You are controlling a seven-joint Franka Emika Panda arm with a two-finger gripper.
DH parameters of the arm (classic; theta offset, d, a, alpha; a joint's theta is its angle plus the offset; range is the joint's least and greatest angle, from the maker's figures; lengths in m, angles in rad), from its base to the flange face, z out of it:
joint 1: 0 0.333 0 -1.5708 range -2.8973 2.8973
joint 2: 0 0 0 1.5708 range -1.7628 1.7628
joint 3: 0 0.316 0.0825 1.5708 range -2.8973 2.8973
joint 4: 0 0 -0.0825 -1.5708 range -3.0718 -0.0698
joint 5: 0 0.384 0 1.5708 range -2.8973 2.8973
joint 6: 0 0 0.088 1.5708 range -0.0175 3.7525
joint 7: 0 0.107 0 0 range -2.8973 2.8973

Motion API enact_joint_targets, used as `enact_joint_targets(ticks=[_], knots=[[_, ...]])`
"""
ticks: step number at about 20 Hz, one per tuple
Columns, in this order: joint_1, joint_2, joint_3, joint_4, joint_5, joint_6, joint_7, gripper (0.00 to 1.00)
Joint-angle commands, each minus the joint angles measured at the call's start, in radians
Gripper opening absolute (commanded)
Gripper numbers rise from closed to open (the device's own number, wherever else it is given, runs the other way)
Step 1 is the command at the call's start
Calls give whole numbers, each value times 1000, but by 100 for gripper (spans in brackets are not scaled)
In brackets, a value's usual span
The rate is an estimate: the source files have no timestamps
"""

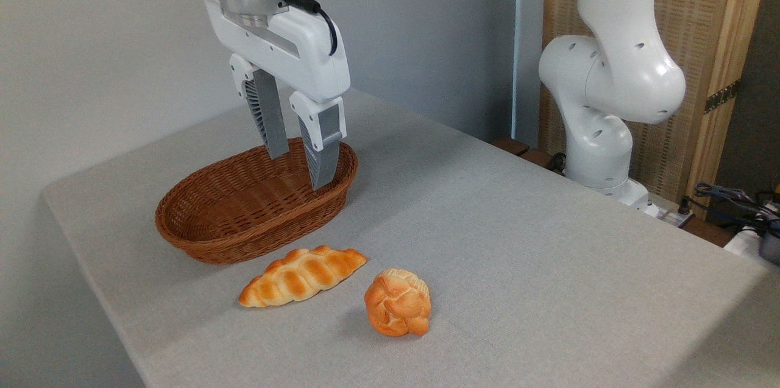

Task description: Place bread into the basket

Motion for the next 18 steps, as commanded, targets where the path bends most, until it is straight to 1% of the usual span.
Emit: enact_joint_targets(ticks=[1, 5, 9, 12, 15, 16, 17, 18], knots=[[-2, 6, 6, 15, -9, 5, 19, 100], [-4, 6, 9, 13, -10, 6, 21, 100], [-4, 9, -5, 5, -15, 52, 13, 100], [-4, 13, -42, -8, -16, 89, 1, 100], [-4, 22, -48, -10, -13, 106, -10, 100], [-5, 23, -48, -21, -4, 124, -7, 100], [-5, 23, -50, -44, 9, 167, -4, 100], [-5, 19, -51, -68, 41, 205, -5, 100]])
